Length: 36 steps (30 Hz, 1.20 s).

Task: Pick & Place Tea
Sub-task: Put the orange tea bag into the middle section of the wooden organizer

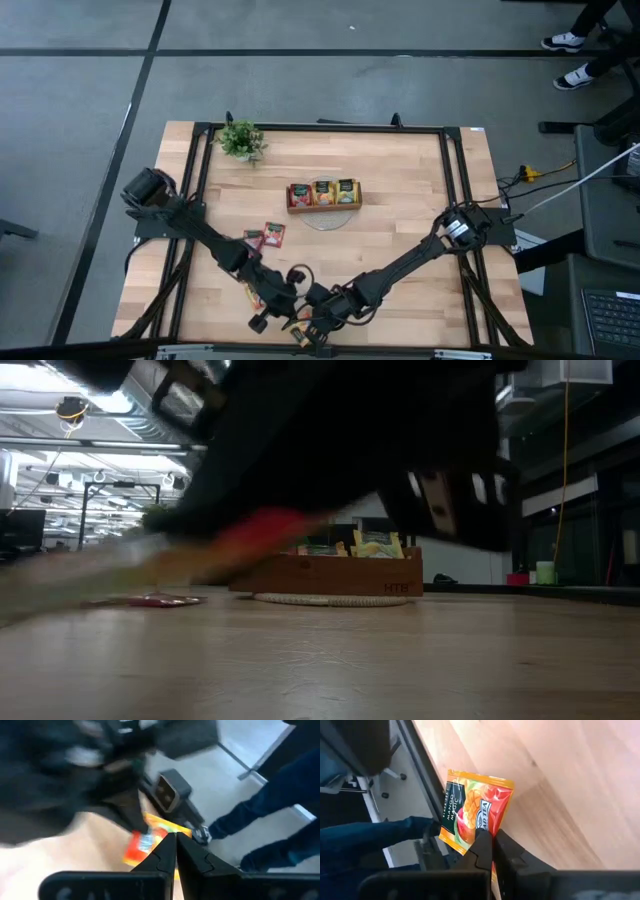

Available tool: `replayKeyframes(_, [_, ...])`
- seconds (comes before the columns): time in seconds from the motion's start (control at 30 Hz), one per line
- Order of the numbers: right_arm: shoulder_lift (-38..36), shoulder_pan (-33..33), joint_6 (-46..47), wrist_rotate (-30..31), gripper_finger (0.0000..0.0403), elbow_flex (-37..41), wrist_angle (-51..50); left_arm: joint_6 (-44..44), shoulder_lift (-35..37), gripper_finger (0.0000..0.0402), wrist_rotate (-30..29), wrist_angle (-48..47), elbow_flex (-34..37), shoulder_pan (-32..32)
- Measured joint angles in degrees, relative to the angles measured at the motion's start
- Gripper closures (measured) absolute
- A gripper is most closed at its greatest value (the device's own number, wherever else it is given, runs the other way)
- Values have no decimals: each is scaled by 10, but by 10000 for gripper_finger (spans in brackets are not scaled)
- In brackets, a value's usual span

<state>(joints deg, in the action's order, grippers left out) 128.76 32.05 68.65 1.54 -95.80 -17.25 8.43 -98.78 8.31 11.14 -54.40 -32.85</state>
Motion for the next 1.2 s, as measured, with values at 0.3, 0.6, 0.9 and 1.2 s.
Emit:
replayKeyframes(0.3, [-71,-15,-56,84,397,0,-89,31,141,390,-77,-126,0,43])
replayKeyframes(0.6, [-153,3,-59,234,397,0,-175,96,271,369,-195,-156,0,51])
replayKeyframes(0.9, [-202,40,-15,418,397,-1,-227,172,334,312,-243,-174,0,51])
replayKeyframes(1.2, [-218,46,-16,557,397,-1,-227,204,332,231,-270,-175,0,52])
